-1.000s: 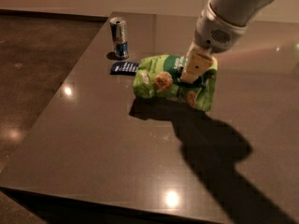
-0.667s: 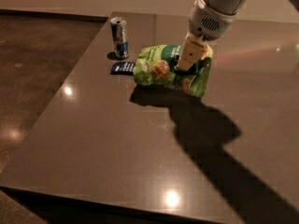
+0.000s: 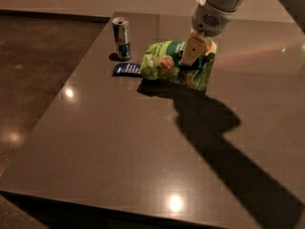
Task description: Move green rice chip bag near rxbar blueberry
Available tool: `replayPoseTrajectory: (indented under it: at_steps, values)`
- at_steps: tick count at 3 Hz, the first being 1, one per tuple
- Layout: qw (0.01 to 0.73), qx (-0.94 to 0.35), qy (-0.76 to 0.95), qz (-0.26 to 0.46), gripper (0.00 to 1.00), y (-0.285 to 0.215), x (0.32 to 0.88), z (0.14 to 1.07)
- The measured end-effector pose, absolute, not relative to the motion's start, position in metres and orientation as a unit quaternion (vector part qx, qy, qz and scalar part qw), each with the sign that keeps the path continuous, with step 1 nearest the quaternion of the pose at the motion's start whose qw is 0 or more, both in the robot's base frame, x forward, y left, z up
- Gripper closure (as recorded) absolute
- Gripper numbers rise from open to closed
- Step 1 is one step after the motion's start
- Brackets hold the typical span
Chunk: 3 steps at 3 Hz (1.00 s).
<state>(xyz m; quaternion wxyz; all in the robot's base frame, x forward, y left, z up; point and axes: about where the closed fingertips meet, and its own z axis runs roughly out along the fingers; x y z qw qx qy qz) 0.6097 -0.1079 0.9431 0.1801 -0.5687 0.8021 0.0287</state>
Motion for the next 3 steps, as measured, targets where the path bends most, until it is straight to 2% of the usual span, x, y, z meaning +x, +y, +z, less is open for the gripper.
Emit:
replayPoseTrajectory:
  at_steps: [2, 3]
  values:
    - [0.189, -0.564, 0.803, 0.022, 0.08, -0.1112, 0.6224, 0.9363]
    - [0.189, -0.565, 0.803, 0.022, 0.0, -0.1102, 0.623, 0.9354]
